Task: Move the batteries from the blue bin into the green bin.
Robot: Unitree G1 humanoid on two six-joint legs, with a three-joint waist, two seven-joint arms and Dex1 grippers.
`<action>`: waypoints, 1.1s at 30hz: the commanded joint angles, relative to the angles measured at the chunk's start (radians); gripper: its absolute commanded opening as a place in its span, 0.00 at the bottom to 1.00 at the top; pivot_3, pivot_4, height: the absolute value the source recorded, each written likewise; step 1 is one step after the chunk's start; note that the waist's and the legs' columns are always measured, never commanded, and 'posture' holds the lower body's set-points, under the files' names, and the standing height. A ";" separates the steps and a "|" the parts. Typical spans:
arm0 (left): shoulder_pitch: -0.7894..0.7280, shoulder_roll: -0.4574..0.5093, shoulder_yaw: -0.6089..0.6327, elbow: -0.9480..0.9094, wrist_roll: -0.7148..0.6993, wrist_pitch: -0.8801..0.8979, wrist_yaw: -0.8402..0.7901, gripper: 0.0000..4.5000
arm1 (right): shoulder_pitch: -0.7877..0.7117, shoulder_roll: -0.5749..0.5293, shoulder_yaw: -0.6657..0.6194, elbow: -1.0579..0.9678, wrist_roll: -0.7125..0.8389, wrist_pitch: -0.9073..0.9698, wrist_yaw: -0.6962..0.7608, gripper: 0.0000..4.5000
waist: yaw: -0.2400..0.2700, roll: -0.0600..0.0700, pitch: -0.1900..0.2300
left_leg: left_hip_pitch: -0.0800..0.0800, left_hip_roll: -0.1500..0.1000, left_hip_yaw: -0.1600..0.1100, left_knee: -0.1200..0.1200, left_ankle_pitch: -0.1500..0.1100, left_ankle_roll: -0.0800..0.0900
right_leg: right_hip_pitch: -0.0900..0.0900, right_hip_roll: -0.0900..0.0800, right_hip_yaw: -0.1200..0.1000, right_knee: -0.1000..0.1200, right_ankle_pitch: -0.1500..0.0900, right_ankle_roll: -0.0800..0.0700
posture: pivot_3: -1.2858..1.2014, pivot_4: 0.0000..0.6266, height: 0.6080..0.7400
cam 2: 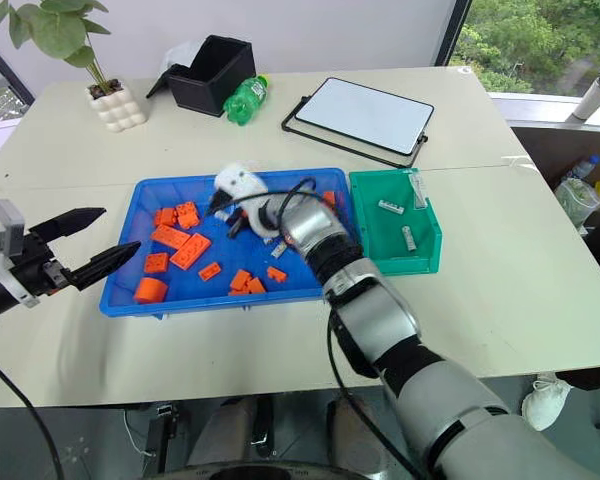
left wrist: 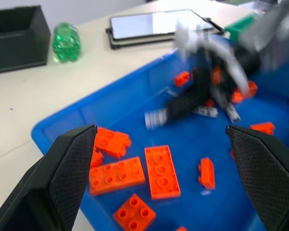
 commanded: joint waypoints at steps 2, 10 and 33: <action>-0.050 0.023 -0.022 0.027 0.007 -0.027 -0.030 1.00 | -0.043 -0.063 -0.051 -0.239 0.062 0.155 0.028 0.02 | 0.001 0.000 0.000 | 0.000 0.000 0.000 -0.001 0.000 0.000 | 0.000 0.000 0.000 0.000 0.000 0.000 | 0.52 0.24 1.00; -0.195 0.026 -0.161 0.119 0.034 -0.049 -0.117 1.00 | 0.048 -0.314 -0.070 -0.566 0.102 0.372 0.065 0.02 | 0.013 0.000 0.000 | 0.000 0.000 0.001 0.000 -0.002 0.004 | 0.000 0.000 0.000 0.000 0.000 0.000 | 0.52 0.24 1.00; -0.551 -0.114 -0.376 0.486 0.173 -0.226 -0.226 1.00 | 0.398 -0.698 -0.229 -1.020 0.237 0.731 -0.062 0.02 | 0.019 -0.001 0.000 | 0.000 0.000 0.002 0.001 0.000 0.004 | 0.001 0.002 0.000 -0.001 0.000 0.000 | 0.52 0.24 1.00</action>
